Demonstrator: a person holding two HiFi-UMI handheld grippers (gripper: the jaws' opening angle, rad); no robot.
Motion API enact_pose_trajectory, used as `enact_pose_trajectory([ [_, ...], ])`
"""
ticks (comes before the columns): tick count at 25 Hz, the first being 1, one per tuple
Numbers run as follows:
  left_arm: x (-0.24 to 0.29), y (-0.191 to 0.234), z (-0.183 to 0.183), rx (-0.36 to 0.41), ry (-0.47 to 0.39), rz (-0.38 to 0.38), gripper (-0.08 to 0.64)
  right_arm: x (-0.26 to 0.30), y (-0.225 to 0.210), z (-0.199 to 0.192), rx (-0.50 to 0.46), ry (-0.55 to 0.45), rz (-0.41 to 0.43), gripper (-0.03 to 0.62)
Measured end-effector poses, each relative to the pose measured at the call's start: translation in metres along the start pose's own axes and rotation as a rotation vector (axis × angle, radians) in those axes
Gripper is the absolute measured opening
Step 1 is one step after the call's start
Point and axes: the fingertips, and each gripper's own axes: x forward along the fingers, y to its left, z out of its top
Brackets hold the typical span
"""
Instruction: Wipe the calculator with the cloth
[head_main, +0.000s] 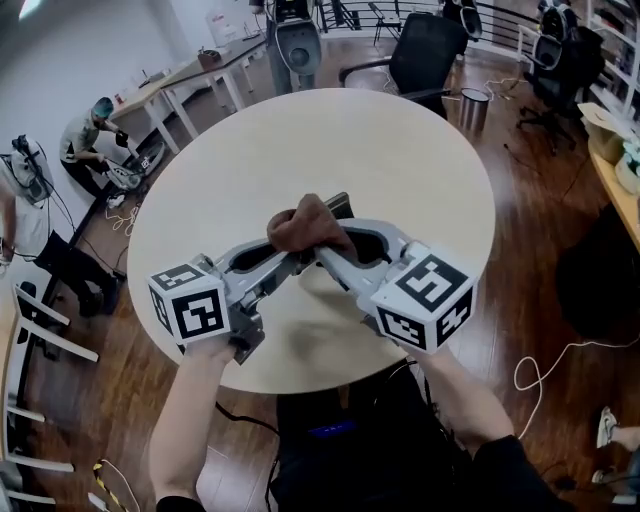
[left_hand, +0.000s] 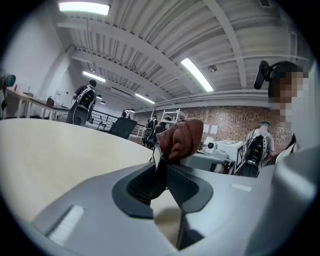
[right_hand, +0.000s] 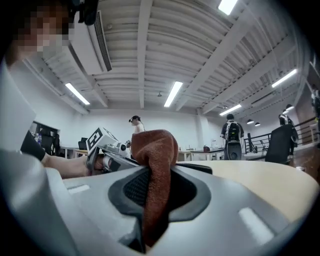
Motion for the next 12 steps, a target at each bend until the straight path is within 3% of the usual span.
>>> enact_pose_trajectory([
  [3,-0.002,0.001,-0.003,-0.072,-0.021,-0.025,0.072,0.010,-0.002,-0.006,-0.055,0.039,-0.009,0.064],
  [6,-0.008,0.007,-0.004,-0.113,-0.050,-0.042,0.072,0.006,-0.038,-0.009,-0.070,0.067,-0.117,0.064],
  [9,-0.017,0.016,-0.001,-0.150,-0.083,-0.051,0.074,0.001,-0.088,-0.017,-0.010,0.095,-0.241,0.064],
  [12,-0.021,0.021,-0.003,-0.199,-0.107,-0.061,0.072,-0.008,-0.100,-0.019,0.084,0.067,-0.256,0.064],
])
